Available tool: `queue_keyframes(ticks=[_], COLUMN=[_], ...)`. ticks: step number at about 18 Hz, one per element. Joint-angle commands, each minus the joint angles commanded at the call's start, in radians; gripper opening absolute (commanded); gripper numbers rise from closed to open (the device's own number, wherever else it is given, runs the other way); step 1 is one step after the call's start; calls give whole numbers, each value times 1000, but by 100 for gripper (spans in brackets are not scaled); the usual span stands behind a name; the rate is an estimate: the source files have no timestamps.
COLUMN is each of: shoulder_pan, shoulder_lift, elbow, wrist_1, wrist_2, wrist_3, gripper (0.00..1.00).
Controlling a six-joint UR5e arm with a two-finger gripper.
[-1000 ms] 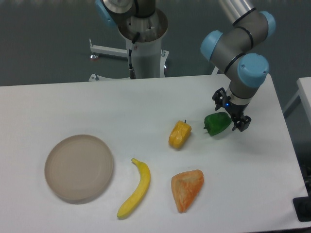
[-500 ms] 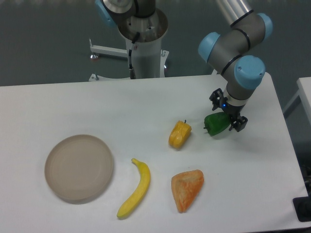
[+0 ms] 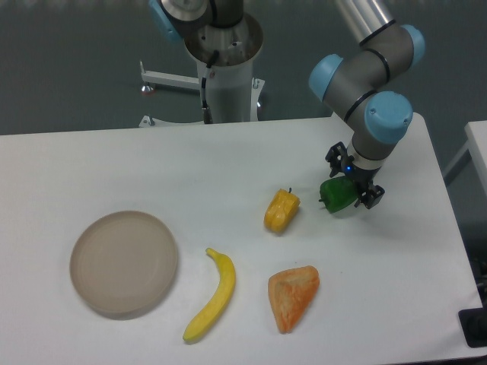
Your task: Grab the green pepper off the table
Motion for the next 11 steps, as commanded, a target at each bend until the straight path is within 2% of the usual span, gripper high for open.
queue_keyframes(ticks=[2,6,11], shoulder_pan=[0,0,-14], shoulder_lift=[0,2,-9], elbow=[9,40,175], wrist_1=[0,-2,-20], wrist_2=[0,-2,2], wrist_3=[0,0,-3], gripper=[39,38,38])
